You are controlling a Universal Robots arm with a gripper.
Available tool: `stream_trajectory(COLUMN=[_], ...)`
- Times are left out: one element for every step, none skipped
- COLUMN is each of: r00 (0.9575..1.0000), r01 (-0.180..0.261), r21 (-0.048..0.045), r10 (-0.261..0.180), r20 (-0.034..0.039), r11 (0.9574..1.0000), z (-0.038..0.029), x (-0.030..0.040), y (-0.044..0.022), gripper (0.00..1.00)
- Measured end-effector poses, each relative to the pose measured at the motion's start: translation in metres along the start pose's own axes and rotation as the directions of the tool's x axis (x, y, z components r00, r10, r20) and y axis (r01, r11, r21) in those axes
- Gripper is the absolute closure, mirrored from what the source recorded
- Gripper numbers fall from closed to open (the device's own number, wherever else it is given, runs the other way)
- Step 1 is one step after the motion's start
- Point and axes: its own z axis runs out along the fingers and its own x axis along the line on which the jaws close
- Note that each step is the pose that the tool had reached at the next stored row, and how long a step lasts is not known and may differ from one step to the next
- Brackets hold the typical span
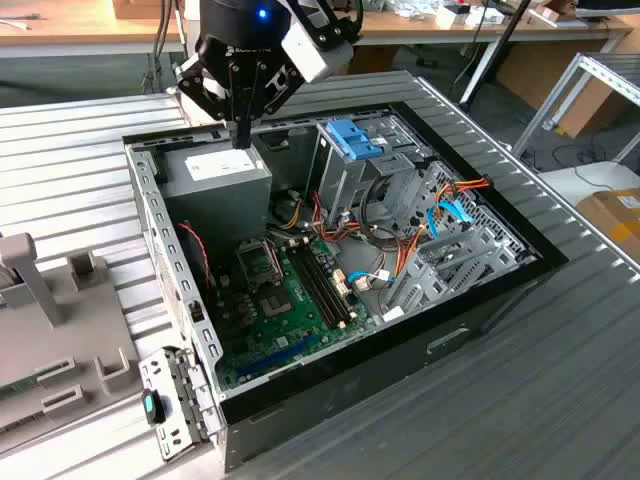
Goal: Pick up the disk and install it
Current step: 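Reach for the disk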
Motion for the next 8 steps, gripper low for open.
stream_trajectory(r00=[1.0000, 1.0000, 1.0000, 1.0000, 1.0000, 1.0000, 1.0000, 1.0000], r01=[0.000, 0.000, 0.000, 0.000, 0.000, 0.000, 0.000, 0.000], r21=[0.0000, 0.0000, 0.0000, 0.0000, -0.0001, 0.0000, 0.0000, -0.0001], r10=[0.000, 0.000, 0.000, 0.000, 0.000, 0.000, 0.000, 0.000], r20=[0.0000, 0.0000, 0.0000, 0.0000, 0.0000, 0.0000, 0.0000, 0.0000], r11=[1.0000, 1.0000, 1.0000, 1.0000, 1.0000, 1.0000, 1.0000, 1.0000], z=[0.0000, 0.0000, 0.0000, 0.0000, 0.0000, 0.0000, 0.0000, 0.0000], x=[0.0000, 0.0000, 0.0000, 0.0000, 0.0000, 0.0000, 0.0000, 0.0000], y=[0.0000, 0.0000, 0.0000, 0.0000, 0.0000, 0.0000, 0.0000, 0.0000], gripper=[0.89, 0.89, 0.89, 0.89, 0.89, 0.89, 0.89, 0.89])
